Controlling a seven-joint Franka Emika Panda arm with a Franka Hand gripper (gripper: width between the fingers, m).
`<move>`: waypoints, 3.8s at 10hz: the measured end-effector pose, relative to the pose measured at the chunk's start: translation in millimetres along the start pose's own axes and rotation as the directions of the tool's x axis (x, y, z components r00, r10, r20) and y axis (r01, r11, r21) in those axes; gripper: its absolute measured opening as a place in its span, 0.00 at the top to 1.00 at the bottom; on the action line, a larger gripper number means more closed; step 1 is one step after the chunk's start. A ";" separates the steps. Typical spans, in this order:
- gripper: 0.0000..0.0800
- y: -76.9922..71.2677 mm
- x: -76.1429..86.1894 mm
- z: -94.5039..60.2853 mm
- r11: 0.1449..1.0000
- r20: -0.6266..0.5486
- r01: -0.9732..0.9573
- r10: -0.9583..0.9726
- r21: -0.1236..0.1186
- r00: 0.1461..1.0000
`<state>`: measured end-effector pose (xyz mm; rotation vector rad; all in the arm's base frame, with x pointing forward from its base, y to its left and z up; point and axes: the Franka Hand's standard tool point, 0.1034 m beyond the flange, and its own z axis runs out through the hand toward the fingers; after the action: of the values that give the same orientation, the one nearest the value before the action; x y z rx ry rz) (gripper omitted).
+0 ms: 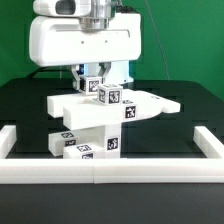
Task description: Assemble chair
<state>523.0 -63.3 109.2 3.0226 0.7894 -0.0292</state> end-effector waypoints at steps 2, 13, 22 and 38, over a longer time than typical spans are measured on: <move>0.65 -0.4 0.2 0.2 0.991 -0.001 -0.134 0.134 0.002 0.991; 0.65 -3.0 2.1 1.0 0.568 0.007 -0.823 0.823 0.032 0.568; 0.41 -6.1 3.7 1.3 0.252 0.032 -0.967 0.967 0.043 0.253; 0.22 -4.6 2.4 0.9 0.972 -0.018 -0.232 0.232 0.037 0.972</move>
Offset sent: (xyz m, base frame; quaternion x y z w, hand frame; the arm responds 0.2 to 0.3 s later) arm 0.0000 0.0000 0.0000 0.0000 0.0000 0.1938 0.9810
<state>522.9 -58.1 108.2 3.1313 0.4356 -0.0068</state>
